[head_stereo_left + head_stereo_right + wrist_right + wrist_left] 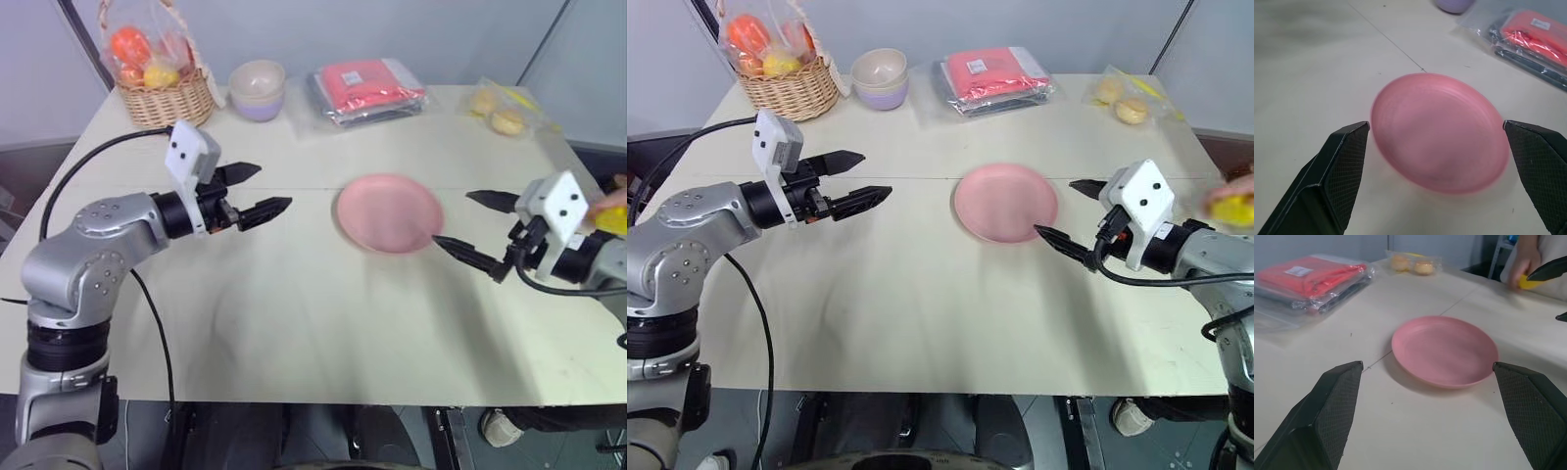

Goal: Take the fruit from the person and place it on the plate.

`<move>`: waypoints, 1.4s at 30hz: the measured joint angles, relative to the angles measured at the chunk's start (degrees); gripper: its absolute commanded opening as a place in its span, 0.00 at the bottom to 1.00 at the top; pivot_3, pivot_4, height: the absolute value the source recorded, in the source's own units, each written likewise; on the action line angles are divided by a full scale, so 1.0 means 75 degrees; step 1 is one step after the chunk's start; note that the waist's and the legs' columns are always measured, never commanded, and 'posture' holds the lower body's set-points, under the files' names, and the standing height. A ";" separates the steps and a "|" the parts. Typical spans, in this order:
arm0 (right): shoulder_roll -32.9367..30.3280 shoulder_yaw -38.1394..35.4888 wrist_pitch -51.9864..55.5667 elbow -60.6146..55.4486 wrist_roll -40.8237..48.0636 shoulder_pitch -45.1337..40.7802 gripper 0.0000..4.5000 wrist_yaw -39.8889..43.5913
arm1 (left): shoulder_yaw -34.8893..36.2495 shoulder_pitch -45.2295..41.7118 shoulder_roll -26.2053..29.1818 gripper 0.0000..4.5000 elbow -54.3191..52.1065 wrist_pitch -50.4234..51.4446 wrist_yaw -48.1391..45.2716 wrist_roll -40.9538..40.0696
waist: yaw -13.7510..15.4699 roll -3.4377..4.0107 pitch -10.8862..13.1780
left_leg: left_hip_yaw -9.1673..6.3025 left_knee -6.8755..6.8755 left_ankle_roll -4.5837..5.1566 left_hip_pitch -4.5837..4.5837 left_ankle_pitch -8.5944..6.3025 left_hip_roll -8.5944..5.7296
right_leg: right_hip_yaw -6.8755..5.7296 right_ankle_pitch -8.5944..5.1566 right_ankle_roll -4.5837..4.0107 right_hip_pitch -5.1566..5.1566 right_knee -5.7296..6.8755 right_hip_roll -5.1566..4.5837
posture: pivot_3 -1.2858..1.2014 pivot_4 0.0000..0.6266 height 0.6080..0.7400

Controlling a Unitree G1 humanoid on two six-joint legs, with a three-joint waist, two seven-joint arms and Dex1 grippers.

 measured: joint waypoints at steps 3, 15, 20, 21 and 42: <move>-0.0003 -0.0100 0.0007 -0.0067 0.0011 0.0041 1.00 -0.0018 | 0.0011 -0.0002 -0.0117 0.98 0.0017 -0.0001 0.0011 -0.0038 | 0.0002 0.0000 0.0000 | 0.0000 0.0001 0.0000 0.0000 0.0000 -0.0001 | 0.0000 0.0000 0.0000 0.0001 0.0000 -0.0001 | 0.52 0.24 1.00; -0.0026 -0.0142 0.0150 -0.0073 0.0157 0.0042 1.00 -0.0082 | 0.0042 -0.0215 -0.0242 0.98 0.0071 0.0006 0.0160 -0.0180 | -0.0001 0.0000 0.0000 | 0.0000 0.0001 0.0000 0.0000 0.0000 0.0000 | 0.0000 0.0000 0.0000 0.0000 0.0000 0.0000 | 0.52 0.24 1.00; -0.0026 -0.0142 0.0150 -0.0073 0.0186 0.0041 1.00 -0.0105 | 0.0032 -0.0201 -0.0242 0.98 0.0071 -0.0028 0.0149 -0.0162 | 0.0000 0.0000 0.0000 | 0.0001 0.0001 -0.0001 0.0000 0.0000 0.0000 | 0.0000 0.0000 0.0000 0.0000 0.0000 0.0000 | 0.52 0.24 1.00; -0.0026 -0.0142 0.0150 -0.0073 0.0189 0.0040 1.00 -0.0110 | 0.0022 -0.0199 -0.0242 0.98 0.0071 -0.0036 0.0143 -0.0155 | 0.0000 0.0000 0.0000 | 0.0001 0.0001 0.0000 0.0000 0.0000 -0.0001 | 0.0000 0.0000 0.0000 0.0000 0.0000 0.0000 | 0.52 0.24 1.00; -0.0025 -0.0143 0.0149 -0.0114 0.0231 0.0153 1.00 -0.0298 | -0.0010 -0.0219 -0.0247 0.98 0.0143 -0.0203 -0.0004 -0.0081 | 0.0000 0.0000 0.0000 | 0.0000 0.0001 -0.0001 0.0000 0.0000 -0.0001 | 0.0000 0.0000 0.0000 0.0000 0.0000 0.0000 | 0.52 0.24 1.00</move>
